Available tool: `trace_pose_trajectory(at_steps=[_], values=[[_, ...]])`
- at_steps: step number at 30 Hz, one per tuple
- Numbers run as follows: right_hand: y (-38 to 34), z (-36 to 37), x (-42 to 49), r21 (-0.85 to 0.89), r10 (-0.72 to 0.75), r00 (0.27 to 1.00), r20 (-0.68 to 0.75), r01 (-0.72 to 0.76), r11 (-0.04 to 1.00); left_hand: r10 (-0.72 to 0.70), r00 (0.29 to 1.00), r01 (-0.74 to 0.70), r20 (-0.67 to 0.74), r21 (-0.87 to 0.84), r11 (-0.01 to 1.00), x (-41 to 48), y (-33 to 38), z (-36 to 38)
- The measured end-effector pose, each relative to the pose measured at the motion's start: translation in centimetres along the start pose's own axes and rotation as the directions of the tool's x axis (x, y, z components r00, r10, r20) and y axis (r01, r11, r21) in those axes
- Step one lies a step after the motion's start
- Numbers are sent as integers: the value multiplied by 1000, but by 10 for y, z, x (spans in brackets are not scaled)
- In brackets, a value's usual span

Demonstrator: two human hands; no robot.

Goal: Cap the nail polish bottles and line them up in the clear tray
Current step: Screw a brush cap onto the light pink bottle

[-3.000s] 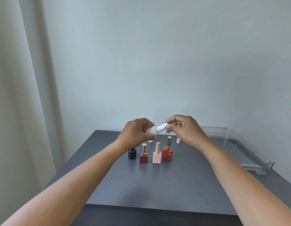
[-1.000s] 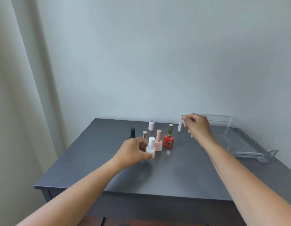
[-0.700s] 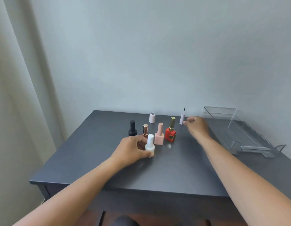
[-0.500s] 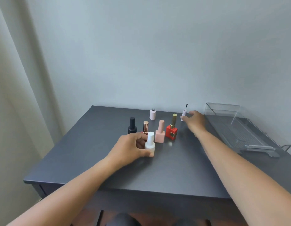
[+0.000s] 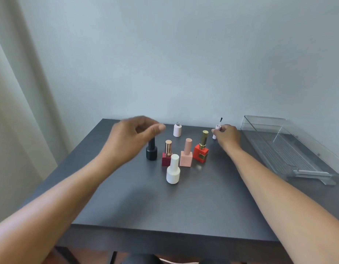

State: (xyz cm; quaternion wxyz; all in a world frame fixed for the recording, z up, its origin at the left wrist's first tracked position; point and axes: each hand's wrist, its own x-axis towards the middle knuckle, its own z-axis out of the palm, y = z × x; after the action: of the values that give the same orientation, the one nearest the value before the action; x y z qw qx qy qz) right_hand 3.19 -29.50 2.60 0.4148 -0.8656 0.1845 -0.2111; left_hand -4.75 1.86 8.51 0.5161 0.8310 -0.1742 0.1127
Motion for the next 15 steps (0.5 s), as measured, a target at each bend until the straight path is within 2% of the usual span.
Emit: trace_pose_trajectory(at_steps=[2, 5, 10, 15], values=[[0, -4, -4, 24, -25, 1000, 3, 25, 999, -16, 999, 17, -33, 19, 1000, 24, -6, -4], [-1, -10, -11, 54, -63, 998, 17, 62, 997, -51, 999, 51, 0, 31, 998, 61, -20, -4], [-4, -19, -19, 114, -103, 994, 45, 98, 989, -158, 970, 138, 187, 114, 984, 113, -55, 15], [-8, -25, -27, 155, -129, 989, 67, 118, 981, -232, 894, 178, 383, 171, 969, 140, -83, 43]])
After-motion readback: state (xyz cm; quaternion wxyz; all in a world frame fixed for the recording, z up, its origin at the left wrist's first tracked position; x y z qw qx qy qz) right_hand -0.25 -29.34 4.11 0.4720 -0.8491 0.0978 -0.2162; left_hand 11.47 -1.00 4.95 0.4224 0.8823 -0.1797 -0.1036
